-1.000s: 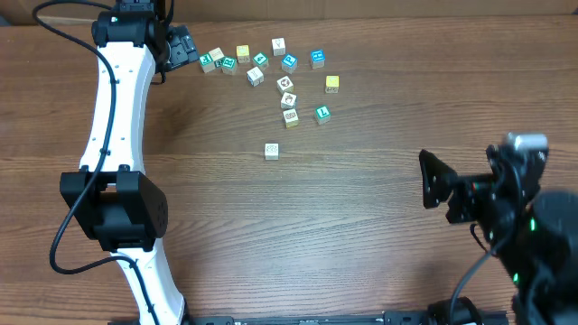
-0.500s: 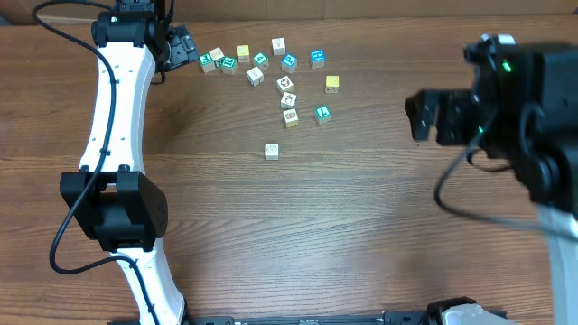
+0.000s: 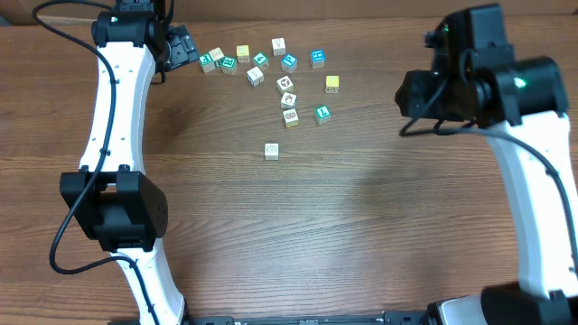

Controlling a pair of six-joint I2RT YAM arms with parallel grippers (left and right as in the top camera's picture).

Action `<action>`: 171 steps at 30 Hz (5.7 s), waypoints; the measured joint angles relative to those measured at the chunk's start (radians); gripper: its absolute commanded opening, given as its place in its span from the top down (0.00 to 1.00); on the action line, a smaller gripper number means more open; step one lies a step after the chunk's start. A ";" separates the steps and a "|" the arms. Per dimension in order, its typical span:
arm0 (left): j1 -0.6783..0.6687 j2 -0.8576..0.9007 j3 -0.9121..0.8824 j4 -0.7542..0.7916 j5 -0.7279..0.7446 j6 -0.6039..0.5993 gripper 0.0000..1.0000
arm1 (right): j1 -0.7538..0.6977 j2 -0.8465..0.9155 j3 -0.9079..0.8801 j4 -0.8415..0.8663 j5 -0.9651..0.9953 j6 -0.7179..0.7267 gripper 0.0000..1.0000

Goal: Form a horizontal line
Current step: 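Raise the right arm and swing it toward the block pile, then lower the right gripper onto the green 'L' block and close, then carry the green 'L' block toward the pretzel block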

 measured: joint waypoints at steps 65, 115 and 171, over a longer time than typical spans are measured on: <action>0.000 0.000 0.000 0.000 0.000 0.000 0.00 | 0.223 0.669 -0.013 0.519 0.093 -0.061 0.56; 0.000 0.000 0.000 0.000 0.000 0.000 0.00 | 0.223 0.669 -0.013 0.500 0.093 -0.057 0.73; 0.000 0.000 0.000 0.000 0.000 0.000 0.00 | 0.447 0.507 -0.025 0.312 0.102 0.328 0.81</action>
